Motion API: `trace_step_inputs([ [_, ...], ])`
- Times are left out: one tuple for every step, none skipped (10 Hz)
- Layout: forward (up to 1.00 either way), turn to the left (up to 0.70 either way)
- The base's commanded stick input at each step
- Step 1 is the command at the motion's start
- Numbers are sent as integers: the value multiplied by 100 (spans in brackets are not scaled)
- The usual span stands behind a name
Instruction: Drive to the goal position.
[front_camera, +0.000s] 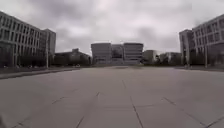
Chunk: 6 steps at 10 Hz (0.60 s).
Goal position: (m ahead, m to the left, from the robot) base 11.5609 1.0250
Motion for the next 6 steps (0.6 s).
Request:
trace_step_inputs([
  [100,0],
  [100,0],
  [100,0],
  [100,0],
  [100,0],
  [100,0],
])
